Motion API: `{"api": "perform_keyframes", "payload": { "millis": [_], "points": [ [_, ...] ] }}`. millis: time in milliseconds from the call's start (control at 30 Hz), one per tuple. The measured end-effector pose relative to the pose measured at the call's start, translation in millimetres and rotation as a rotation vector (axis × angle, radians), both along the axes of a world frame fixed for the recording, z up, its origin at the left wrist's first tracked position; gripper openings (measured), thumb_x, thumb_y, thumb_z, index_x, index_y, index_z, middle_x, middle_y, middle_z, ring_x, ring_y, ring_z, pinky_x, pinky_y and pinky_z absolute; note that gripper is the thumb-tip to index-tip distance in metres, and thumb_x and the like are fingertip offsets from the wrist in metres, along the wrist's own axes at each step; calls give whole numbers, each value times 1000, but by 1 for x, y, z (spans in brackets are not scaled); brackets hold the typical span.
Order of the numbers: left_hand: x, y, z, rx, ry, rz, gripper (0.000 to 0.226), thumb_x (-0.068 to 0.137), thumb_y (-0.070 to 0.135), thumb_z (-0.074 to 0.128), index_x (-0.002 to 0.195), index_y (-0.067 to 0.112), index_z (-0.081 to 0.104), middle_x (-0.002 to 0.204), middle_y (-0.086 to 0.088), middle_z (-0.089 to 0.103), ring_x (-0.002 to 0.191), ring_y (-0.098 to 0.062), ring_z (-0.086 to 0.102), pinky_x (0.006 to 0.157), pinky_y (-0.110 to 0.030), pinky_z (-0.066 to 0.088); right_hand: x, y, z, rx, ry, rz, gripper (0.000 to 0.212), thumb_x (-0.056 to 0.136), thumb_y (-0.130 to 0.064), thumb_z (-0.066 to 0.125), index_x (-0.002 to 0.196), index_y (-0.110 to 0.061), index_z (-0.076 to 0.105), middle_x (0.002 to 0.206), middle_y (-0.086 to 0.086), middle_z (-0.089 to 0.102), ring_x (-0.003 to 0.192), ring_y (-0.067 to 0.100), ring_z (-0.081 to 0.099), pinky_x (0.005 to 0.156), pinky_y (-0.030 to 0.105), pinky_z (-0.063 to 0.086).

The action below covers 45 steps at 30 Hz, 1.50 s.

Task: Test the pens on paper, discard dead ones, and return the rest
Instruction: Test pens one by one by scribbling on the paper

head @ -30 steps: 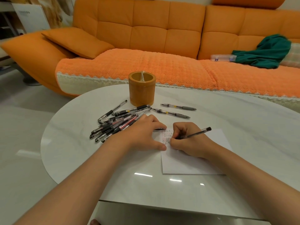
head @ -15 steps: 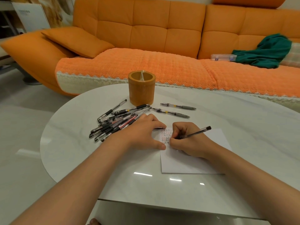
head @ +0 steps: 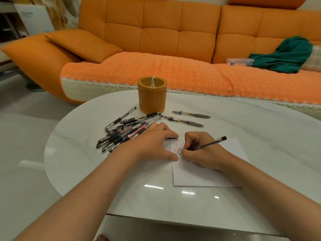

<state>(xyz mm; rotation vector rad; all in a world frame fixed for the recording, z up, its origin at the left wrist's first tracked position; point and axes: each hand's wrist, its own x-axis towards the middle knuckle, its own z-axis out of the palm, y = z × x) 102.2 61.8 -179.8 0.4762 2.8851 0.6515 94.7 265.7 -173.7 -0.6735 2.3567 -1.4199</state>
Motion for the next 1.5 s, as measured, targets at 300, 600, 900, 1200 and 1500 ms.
{"api": "perform_keyframes", "payload": {
  "millis": [300,600,900,1200,1500],
  "points": [
    [-1,0,0,-23,-5,-1,79,77,60,74,146,41,41,135,14,38,129,-9,26,108,-33,32,-1,0,-3,-1,12,6,21,80,6,66,67,-5,54,56,-3,57,47,8,49,45,18,39],
    [0,-2,-1,-23,5,6,78,76,64,73,144,44,43,130,18,38,123,-4,27,107,-33,33,-4,6,-2,-204,-74,-89,15,85,9,63,77,-3,58,62,10,58,47,17,48,44,28,39],
    [3,-3,3,-43,33,5,75,76,69,68,143,46,44,135,19,43,124,-3,32,104,-32,37,-6,18,8,-366,-168,-121,21,90,1,66,93,-17,77,75,10,67,65,22,59,52,31,47],
    [7,-1,6,10,81,123,52,96,45,60,145,32,47,138,11,48,126,-10,44,105,-29,38,-11,24,15,-436,-295,-70,40,105,-2,37,133,-16,62,121,8,70,80,29,69,53,34,54],
    [4,-1,7,-11,134,172,18,97,28,60,114,32,67,111,13,57,106,-8,53,92,-26,46,-18,24,21,-549,-460,-50,36,102,5,36,130,-9,53,110,18,69,59,23,55,45,29,40]
  ]
}}
